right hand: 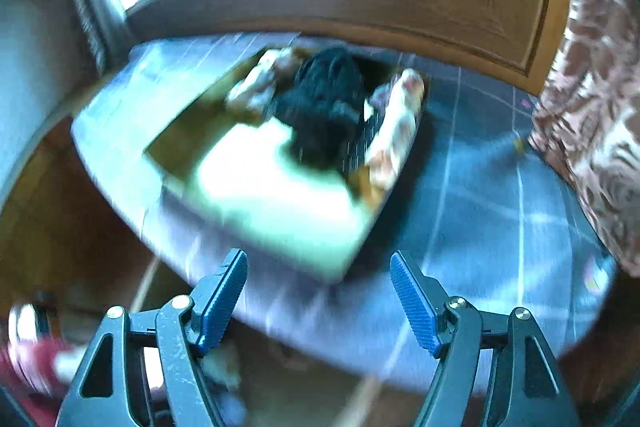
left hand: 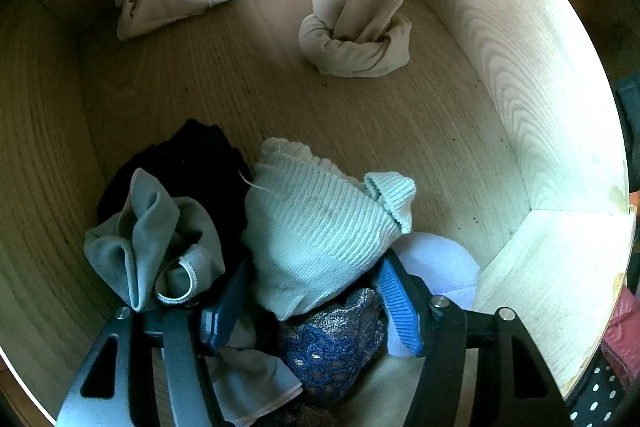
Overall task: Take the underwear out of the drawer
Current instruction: 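Move the right tool back into the drawer toward the beige rolled cloth, then grasp the beige cloth with the right tool while the left tool lifts the white knit cloth, then carry the white knit cloth into the tin tray with the left tool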
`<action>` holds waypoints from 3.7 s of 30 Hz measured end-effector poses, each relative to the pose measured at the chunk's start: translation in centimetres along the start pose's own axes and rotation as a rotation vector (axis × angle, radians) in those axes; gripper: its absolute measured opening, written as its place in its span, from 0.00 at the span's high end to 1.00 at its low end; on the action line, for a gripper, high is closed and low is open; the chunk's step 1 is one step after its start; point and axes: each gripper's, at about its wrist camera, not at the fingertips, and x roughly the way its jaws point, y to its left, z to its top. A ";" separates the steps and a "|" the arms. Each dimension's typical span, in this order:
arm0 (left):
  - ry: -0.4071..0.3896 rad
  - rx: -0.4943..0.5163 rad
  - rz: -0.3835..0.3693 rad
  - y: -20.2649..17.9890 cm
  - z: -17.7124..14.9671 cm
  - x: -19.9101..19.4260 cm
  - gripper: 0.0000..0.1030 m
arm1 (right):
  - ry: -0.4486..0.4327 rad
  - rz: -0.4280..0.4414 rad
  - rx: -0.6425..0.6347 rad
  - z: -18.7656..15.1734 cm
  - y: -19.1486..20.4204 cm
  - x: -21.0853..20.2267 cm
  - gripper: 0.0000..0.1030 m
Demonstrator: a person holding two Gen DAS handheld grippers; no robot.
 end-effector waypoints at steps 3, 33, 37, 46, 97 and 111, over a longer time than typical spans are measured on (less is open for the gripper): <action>0.000 0.000 -0.001 0.0 0.0 0.0 0.37 | 0.028 0.001 -0.040 -4.0 0.8 -0.8 0.27; -0.020 -0.001 0.001 0.1 -0.4 -0.2 0.44 | 0.312 0.033 -0.028 -16.4 5.9 13.9 0.24; -0.022 0.001 -0.006 0.1 -0.6 -0.3 0.45 | 0.317 0.046 -0.016 -16.8 5.6 14.3 0.23; -0.025 -0.001 -0.007 0.1 -0.8 -0.6 0.46 | 0.329 0.015 -0.005 -17.5 5.2 16.1 0.23; -0.244 -0.057 -0.088 3.3 -6.6 -10.6 0.48 | 0.435 -0.038 -0.111 -16.9 5.0 22.2 0.45; -0.391 -0.050 0.014 5.4 -5.3 -22.6 0.48 | 0.436 -0.041 -0.114 -16.9 5.5 21.9 0.44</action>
